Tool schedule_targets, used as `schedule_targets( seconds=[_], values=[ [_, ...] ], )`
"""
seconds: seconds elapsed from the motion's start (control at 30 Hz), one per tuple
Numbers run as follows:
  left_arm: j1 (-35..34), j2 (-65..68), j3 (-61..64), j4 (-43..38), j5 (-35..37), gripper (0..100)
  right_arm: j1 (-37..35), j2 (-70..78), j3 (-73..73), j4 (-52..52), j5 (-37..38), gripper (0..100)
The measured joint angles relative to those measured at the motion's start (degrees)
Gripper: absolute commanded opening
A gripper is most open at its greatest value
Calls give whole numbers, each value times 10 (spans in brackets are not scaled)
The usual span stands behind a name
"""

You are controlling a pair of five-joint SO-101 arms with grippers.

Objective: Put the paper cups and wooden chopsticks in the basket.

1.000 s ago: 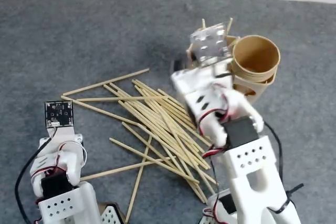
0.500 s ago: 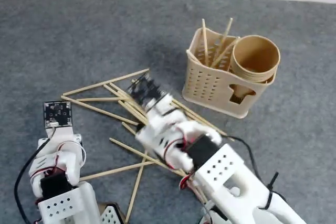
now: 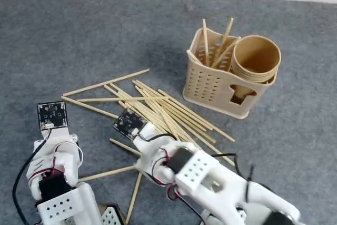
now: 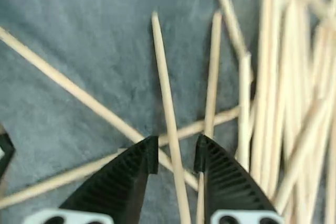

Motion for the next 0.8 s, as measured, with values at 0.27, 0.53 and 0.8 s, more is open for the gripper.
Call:
schedule_targets(
  seconds=[0.27, 0.53, 0.8],
  values=[
    [0, 0, 0, 0, 0, 109, 19, 116, -58, -4, 0, 127],
    [0, 0, 0, 0, 0, 109, 36, 172, -91, -4, 1, 6],
    [0, 0, 0, 0, 0, 109, 41, 152, -111, 0, 1, 5]
  ],
)
